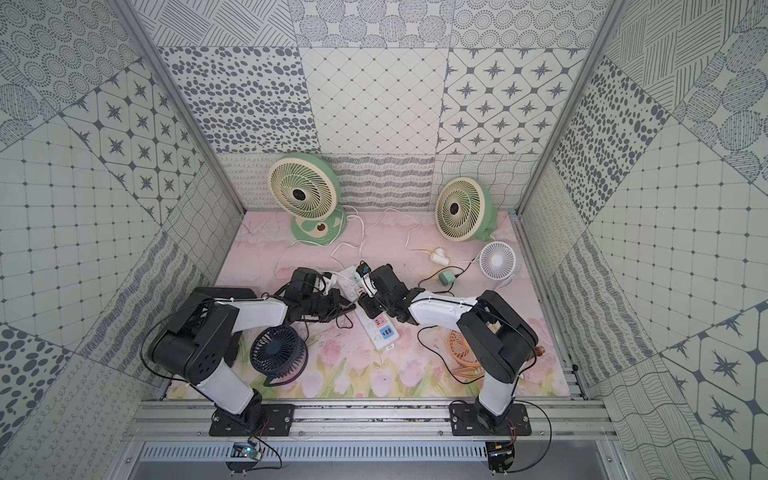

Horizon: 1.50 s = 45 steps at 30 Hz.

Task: Unplug the desk fan from the power strip
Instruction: Remove the plug from the socket.

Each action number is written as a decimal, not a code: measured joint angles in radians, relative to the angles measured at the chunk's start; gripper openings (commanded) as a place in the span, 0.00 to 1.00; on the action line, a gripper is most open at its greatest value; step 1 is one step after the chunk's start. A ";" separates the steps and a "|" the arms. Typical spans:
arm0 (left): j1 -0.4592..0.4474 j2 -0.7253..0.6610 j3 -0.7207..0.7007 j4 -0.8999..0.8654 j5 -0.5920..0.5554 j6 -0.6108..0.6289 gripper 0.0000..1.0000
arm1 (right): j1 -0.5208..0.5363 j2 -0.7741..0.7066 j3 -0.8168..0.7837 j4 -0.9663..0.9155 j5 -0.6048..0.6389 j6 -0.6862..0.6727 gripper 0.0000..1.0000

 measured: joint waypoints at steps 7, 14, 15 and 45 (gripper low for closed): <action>0.000 0.006 0.000 0.008 0.005 0.000 0.00 | 0.020 0.015 0.001 0.015 0.070 0.017 0.34; 0.000 0.014 0.000 0.026 0.010 0.000 0.00 | 0.034 0.016 0.000 0.017 0.116 0.020 0.21; 0.000 0.014 0.000 0.028 0.011 0.000 0.00 | 0.036 0.016 0.001 0.017 0.121 0.020 0.20; 0.005 0.045 0.010 0.046 0.046 0.000 0.00 | 0.095 0.019 -0.005 0.033 0.262 0.058 0.12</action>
